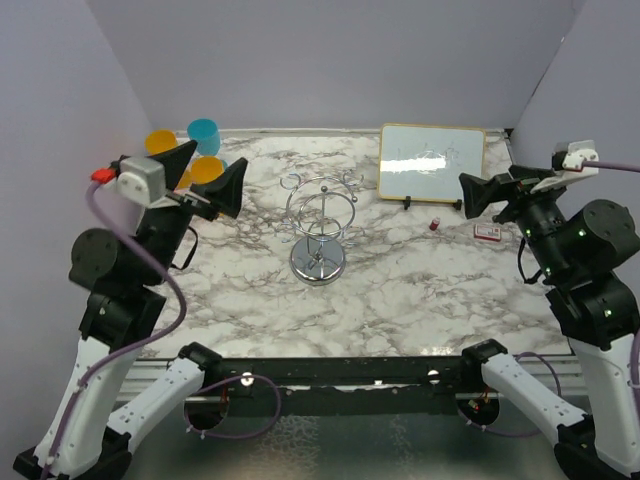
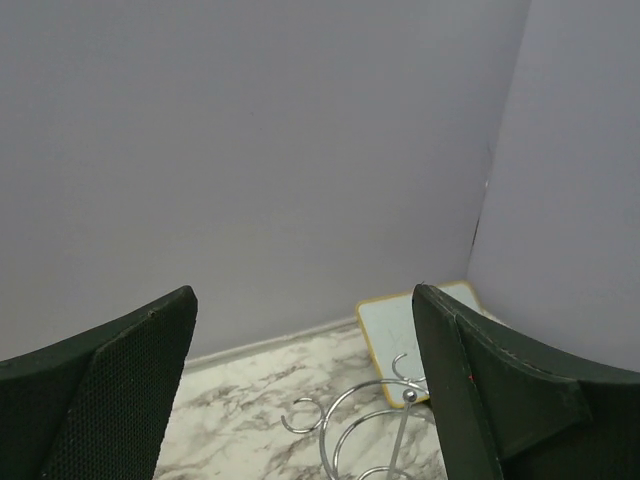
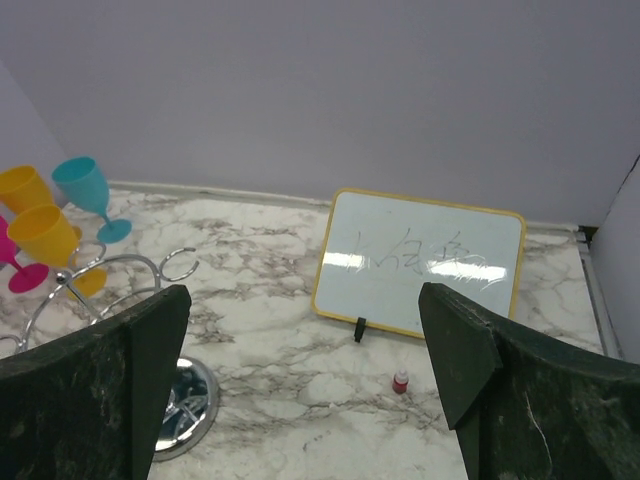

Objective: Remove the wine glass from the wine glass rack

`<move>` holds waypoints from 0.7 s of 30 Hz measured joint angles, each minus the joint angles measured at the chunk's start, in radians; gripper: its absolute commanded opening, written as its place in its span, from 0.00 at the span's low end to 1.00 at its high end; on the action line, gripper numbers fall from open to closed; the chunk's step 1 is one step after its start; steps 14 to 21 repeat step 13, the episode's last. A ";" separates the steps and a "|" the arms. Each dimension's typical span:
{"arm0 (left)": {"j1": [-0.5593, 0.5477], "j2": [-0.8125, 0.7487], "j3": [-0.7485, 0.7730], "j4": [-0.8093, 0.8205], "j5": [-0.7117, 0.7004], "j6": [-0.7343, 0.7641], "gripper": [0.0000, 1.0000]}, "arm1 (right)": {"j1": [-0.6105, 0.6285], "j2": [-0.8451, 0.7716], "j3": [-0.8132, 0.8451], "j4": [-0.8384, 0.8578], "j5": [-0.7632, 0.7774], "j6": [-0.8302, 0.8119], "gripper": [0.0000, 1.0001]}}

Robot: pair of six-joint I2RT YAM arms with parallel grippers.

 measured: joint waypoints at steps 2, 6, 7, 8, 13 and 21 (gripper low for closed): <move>0.000 -0.071 -0.053 0.066 -0.029 -0.027 0.91 | 0.000 -0.016 0.029 -0.003 0.000 -0.009 0.99; 0.000 -0.129 -0.095 0.135 -0.098 -0.079 0.91 | 0.000 -0.055 0.065 0.003 0.008 -0.025 0.99; 0.000 -0.135 -0.103 0.147 -0.109 -0.088 0.91 | 0.000 -0.063 0.072 0.006 0.013 -0.027 1.00; 0.000 -0.138 -0.111 0.158 -0.117 -0.093 0.91 | 0.000 -0.068 0.075 0.010 0.016 -0.029 0.99; 0.000 -0.123 -0.115 0.164 -0.137 -0.096 0.91 | 0.000 -0.079 0.051 0.024 0.027 -0.034 0.99; 0.000 -0.123 -0.115 0.164 -0.137 -0.096 0.91 | 0.000 -0.079 0.051 0.024 0.027 -0.034 0.99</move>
